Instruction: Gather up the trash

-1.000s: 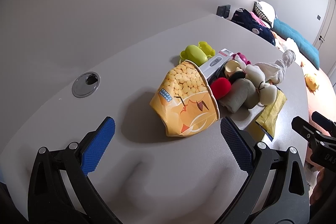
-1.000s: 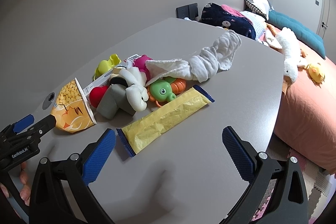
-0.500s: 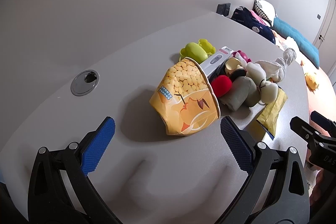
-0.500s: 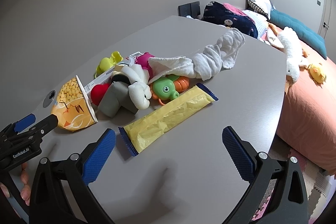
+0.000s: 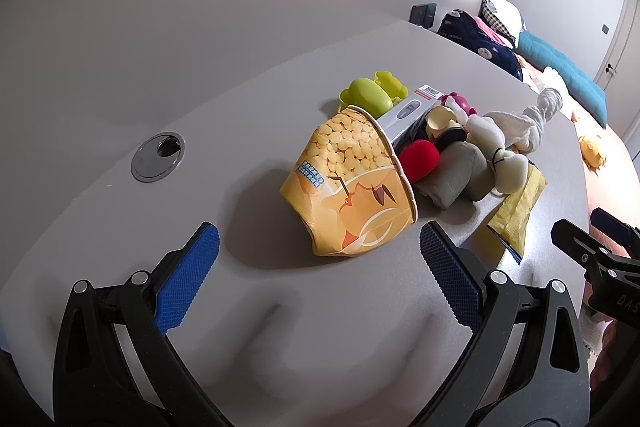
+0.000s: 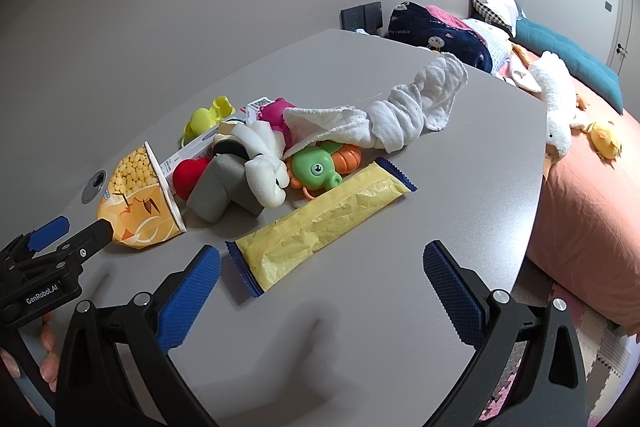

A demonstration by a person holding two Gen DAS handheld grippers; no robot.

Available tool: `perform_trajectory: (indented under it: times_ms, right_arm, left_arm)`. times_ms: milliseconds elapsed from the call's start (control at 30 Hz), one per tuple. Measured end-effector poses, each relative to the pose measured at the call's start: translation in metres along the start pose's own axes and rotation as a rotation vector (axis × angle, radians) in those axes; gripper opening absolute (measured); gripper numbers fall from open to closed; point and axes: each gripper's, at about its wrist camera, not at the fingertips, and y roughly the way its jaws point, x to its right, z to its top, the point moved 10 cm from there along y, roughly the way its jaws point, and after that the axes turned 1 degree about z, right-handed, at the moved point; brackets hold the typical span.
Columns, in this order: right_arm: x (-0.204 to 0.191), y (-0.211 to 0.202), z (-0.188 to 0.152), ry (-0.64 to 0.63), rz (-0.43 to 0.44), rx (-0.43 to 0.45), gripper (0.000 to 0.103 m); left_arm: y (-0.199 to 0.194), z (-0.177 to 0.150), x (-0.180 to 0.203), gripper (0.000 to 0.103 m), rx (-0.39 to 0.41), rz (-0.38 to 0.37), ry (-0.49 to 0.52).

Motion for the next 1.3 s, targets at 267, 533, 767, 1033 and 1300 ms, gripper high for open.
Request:
perform_trajectory:
  times_ms: [267, 533, 767, 1033, 1300]
  right_arm:
    - [0.0, 0.0, 0.0, 0.0, 0.0, 0.0, 0.101]
    - [0.001, 0.002, 0.0, 0.001, 0.002, -0.002, 0.101]
    - [0.001, 0.005, -0.002, 0.0, 0.001, -0.014, 0.101]
    - [-0.007, 0.018, -0.003, 0.018, 0.031, -0.026, 0.101]
    - [-0.015, 0.044, 0.003, 0.032, 0.031, -0.061, 0.101]
  left_arm:
    - [0.002, -0.001, 0.003, 0.097, -0.002, -0.015, 0.01]
    - [0.004, 0.0, -0.001, 0.097, -0.007, -0.014, 0.0]
    - [0.008, 0.0, -0.002, 0.097, -0.014, -0.005, 0.014]
    - [0.03, 0.011, -0.014, 0.097, -0.037, -0.019, -0.005]
    - [0.054, 0.018, -0.012, 0.097, -0.07, -0.054, 0.046]
